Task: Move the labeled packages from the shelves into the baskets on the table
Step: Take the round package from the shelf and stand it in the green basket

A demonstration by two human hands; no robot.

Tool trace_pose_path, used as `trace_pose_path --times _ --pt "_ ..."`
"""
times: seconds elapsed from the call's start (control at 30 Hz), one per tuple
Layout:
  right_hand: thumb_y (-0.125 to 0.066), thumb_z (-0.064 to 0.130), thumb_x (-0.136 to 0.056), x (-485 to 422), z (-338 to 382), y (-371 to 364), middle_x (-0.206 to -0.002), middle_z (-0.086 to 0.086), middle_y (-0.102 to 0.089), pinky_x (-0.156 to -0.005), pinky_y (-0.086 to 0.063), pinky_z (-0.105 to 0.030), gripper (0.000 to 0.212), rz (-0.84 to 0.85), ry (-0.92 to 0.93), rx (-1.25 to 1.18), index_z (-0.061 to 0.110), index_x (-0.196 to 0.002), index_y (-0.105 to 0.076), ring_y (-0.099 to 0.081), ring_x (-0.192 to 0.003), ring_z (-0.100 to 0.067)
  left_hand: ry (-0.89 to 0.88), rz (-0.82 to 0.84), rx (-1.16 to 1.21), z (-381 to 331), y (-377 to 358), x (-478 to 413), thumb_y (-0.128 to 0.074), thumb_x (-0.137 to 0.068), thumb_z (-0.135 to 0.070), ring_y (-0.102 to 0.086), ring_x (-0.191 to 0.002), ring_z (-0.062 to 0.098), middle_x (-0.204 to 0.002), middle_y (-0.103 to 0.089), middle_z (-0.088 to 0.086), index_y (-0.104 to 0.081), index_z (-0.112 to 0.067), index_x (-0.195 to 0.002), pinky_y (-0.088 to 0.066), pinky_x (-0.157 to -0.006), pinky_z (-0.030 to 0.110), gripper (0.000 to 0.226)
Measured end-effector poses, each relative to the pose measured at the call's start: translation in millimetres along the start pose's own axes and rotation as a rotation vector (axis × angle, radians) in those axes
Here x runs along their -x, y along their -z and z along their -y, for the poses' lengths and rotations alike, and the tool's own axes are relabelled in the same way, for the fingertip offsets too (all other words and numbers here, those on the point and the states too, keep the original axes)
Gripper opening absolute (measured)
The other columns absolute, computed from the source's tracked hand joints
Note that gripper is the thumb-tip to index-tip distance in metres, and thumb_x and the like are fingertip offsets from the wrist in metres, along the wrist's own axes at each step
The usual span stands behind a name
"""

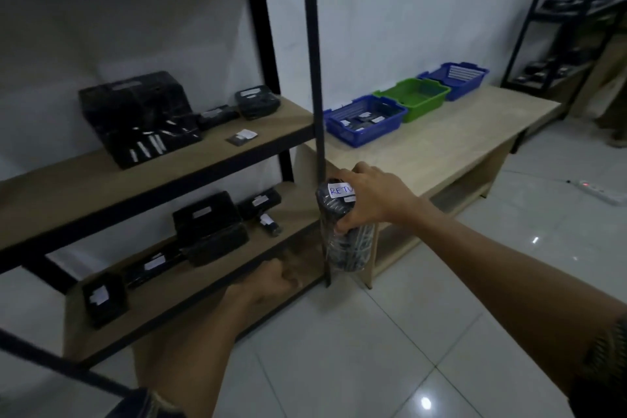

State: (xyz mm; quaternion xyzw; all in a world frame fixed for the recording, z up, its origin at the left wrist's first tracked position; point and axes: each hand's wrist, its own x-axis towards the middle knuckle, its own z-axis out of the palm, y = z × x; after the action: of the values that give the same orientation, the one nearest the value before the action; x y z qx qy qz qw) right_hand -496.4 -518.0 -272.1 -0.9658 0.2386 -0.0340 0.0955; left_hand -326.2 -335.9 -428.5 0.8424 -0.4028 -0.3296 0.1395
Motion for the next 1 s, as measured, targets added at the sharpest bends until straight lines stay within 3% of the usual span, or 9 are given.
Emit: trace_pose_path --times 0.2,0.37,0.67,0.8,1.0 --pt "-0.077 0.06 -0.054 -4.3 -110.0 17.5 -0.124 -0.006 -0.048 -0.084 -0.046 -0.037 0.099 -0.013 -0.01 0.006 0.032 -0.139 -0.035 -0.05 -0.113 -0.028 -0.027 0.003 -0.002 -108.2 -16.8 -49.0 -0.056 -0.065 -0.058 -0.066 -0.089 0.009 -0.093 -0.072 -0.009 -0.073 -0.023 -0.092 -0.055 -0.085 0.032 0.047" --pt "-0.078 0.058 -0.055 -17.7 -194.6 30.3 -0.133 -0.007 -0.044 -0.089 -0.044 -0.039 0.106 -0.021 -0.009 -0.028 0.032 -0.144 -0.028 -0.046 -0.119 -0.029 -0.054 -0.044 -0.038 -185.1 -28.2 -103.6 -0.064 -0.086 -0.036 -0.062 -0.086 0.011 -0.092 -0.068 -0.004 -0.07 -0.016 -0.094 -0.044 -0.072 0.023 0.022" --pt "-0.078 0.056 -0.057 -83.9 -315.2 48.9 -0.136 -0.007 -0.044 -0.093 -0.043 -0.04 0.104 -0.017 -0.025 -0.071 0.031 -0.144 -0.026 -0.045 -0.121 -0.028 -0.039 -0.005 -0.075 -278.2 -12.1 -221.2 -0.06 -0.092 -0.028 -0.063 -0.094 0.019 -0.103 -0.067 0.005 -0.067 -0.01 -0.104 -0.052 -0.085 0.034 0.023" --pt "-0.079 0.055 -0.057 -132.4 -367.0 53.2 -0.136 -0.007 -0.045 -0.093 -0.044 -0.04 0.103 -0.026 -0.043 -0.059 0.031 -0.143 -0.027 -0.047 -0.119 -0.029 -0.033 0.008 -0.09 -306.5 2.6 -300.3 -0.062 -0.089 -0.041 -0.06 -0.104 0.015 -0.116 -0.061 0.0 -0.061 -0.018 -0.12 -0.049 -0.091 0.029 0.038" --pt "-0.079 0.054 -0.056 -207.1 -438.9 72.2 -0.129 -0.008 -0.048 -0.091 -0.046 -0.04 0.102 -0.038 -0.111 -0.052 0.031 -0.142 -0.03 -0.05 -0.115 -0.03 -0.06 0.031 -0.167 -353.3 28.9 -405.3 -0.063 -0.086 -0.049 -0.06 -0.101 0.016 -0.121 -0.061 0.004 -0.061 -0.02 -0.119 -0.05 -0.091 0.032 0.044"
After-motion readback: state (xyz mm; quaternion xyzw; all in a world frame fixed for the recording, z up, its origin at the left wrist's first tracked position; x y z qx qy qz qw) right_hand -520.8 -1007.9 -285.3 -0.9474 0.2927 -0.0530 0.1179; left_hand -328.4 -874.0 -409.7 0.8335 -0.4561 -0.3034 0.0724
